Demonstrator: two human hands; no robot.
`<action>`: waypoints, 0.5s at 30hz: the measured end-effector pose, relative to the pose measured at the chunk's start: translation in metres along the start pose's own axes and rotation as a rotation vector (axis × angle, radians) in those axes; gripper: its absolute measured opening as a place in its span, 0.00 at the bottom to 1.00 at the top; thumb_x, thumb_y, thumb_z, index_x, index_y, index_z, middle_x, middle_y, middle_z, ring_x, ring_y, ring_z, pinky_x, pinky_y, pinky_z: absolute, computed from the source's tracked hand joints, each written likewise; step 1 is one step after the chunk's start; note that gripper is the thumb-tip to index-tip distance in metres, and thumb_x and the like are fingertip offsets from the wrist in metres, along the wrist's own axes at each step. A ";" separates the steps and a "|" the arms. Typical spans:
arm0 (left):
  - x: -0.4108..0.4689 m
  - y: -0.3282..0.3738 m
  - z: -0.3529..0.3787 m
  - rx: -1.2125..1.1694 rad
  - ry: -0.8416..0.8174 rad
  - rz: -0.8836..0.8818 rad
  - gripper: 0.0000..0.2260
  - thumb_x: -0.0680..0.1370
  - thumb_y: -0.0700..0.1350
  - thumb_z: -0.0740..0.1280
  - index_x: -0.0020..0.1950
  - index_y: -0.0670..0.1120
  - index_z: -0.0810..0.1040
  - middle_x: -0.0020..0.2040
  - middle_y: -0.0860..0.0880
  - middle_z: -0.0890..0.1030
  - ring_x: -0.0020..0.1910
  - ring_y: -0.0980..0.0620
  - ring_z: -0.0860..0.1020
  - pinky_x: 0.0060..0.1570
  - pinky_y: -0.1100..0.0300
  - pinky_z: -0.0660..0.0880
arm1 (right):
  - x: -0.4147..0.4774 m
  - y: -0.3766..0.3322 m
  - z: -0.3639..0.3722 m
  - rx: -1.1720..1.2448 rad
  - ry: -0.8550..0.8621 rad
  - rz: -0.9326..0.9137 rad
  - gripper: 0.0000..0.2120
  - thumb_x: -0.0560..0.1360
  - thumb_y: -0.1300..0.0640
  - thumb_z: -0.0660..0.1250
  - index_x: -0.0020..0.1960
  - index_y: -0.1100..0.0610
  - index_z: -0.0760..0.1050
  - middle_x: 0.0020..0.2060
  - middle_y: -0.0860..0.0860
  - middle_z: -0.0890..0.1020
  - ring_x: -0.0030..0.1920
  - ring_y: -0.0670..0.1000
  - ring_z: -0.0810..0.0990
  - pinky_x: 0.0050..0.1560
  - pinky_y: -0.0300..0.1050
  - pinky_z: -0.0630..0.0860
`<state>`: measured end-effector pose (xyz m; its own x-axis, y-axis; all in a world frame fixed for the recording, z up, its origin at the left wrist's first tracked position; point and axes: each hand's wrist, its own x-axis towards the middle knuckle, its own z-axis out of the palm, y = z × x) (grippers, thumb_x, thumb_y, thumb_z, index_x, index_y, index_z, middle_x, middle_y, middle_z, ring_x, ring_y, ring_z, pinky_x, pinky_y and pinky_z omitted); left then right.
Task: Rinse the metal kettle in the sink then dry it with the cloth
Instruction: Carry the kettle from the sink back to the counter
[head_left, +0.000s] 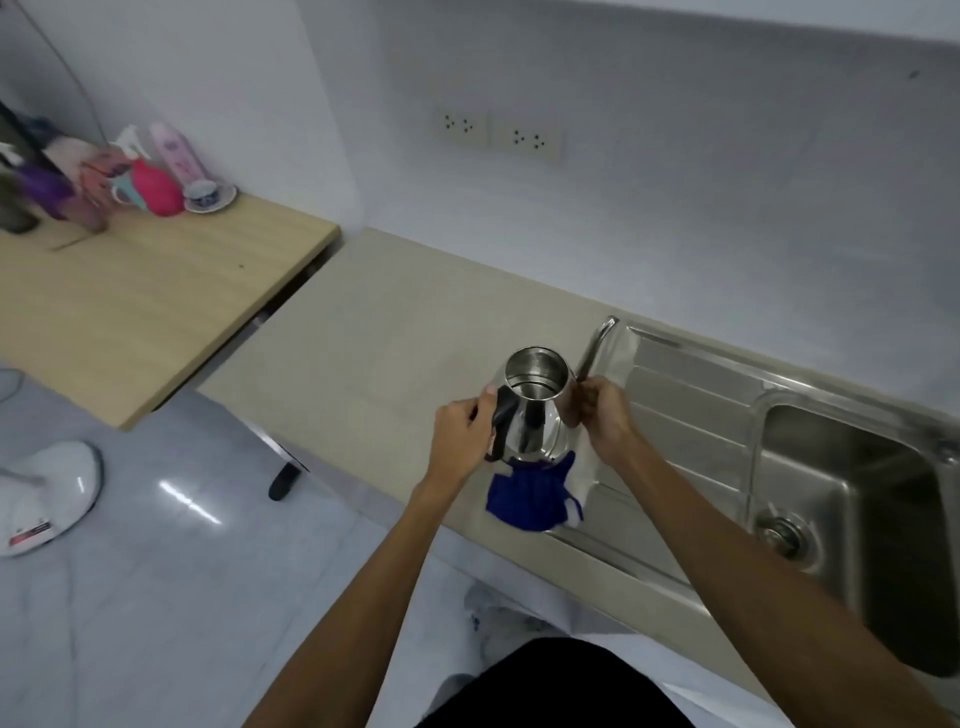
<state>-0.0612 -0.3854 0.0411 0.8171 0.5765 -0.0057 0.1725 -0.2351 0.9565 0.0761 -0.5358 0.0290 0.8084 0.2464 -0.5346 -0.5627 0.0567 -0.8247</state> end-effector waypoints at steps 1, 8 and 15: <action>0.010 -0.006 -0.012 0.009 0.003 -0.008 0.28 0.84 0.51 0.61 0.25 0.40 0.70 0.22 0.48 0.71 0.22 0.53 0.69 0.27 0.56 0.66 | 0.007 0.002 0.014 0.004 0.001 0.008 0.14 0.76 0.65 0.55 0.37 0.60 0.77 0.25 0.52 0.80 0.26 0.50 0.76 0.30 0.42 0.71; 0.082 -0.043 -0.081 0.068 -0.001 -0.018 0.32 0.79 0.61 0.58 0.31 0.32 0.69 0.26 0.34 0.71 0.26 0.49 0.68 0.29 0.54 0.65 | 0.058 0.012 0.097 0.010 -0.023 0.053 0.11 0.71 0.64 0.59 0.47 0.64 0.79 0.38 0.57 0.82 0.42 0.55 0.78 0.51 0.50 0.75; 0.149 -0.060 -0.137 0.117 -0.046 -0.092 0.28 0.82 0.53 0.61 0.31 0.32 0.73 0.24 0.41 0.73 0.24 0.50 0.69 0.29 0.58 0.66 | 0.094 0.015 0.166 0.021 0.048 0.083 0.07 0.72 0.67 0.58 0.42 0.65 0.76 0.32 0.59 0.79 0.34 0.56 0.75 0.38 0.47 0.71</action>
<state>-0.0254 -0.1784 0.0224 0.8190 0.5636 -0.1076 0.3085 -0.2745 0.9108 0.1149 -0.3507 -0.0033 0.7655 0.2048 -0.6099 -0.6316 0.0587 -0.7731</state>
